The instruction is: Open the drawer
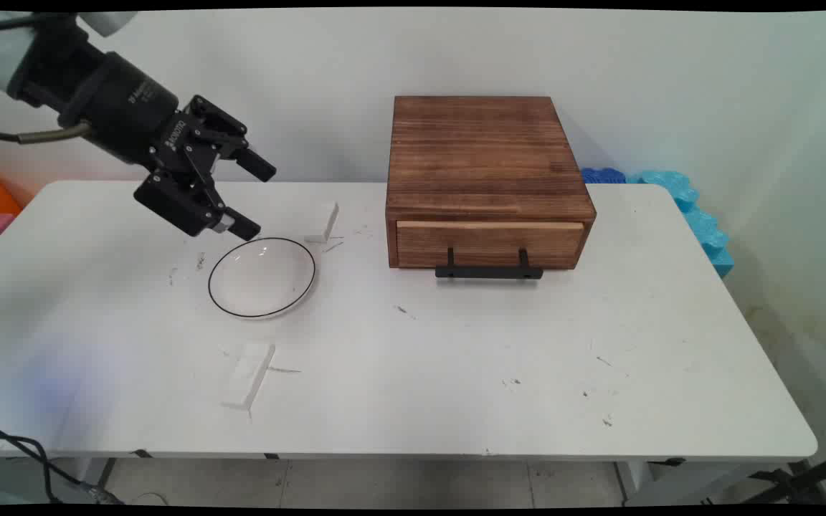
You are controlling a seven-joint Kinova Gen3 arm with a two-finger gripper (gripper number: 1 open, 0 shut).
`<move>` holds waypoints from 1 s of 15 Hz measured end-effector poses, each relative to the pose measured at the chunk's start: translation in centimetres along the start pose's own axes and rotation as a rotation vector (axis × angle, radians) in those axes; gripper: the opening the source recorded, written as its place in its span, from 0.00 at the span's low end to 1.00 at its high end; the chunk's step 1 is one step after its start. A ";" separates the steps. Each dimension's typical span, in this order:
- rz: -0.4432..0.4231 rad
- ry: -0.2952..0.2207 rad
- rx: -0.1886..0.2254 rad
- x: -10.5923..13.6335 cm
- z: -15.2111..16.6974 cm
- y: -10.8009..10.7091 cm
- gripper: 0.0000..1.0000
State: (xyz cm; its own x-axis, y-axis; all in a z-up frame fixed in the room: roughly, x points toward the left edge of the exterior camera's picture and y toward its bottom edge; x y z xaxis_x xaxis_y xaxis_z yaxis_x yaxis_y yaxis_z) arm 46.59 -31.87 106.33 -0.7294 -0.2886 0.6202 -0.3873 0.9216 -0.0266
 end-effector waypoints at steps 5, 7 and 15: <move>-0.016 -0.015 0.003 1.0 0.4 -0.2 1.00; -0.022 -0.023 0.007 1.6 0.6 -0.3 1.00; -0.025 -0.085 0.047 5.0 3.0 -1.5 1.00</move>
State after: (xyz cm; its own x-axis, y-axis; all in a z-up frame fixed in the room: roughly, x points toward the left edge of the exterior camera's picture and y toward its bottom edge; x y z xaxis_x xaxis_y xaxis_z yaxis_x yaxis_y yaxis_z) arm 41.78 -35.45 107.14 -0.7639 -0.3341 0.5522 -0.4304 0.9013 -0.0501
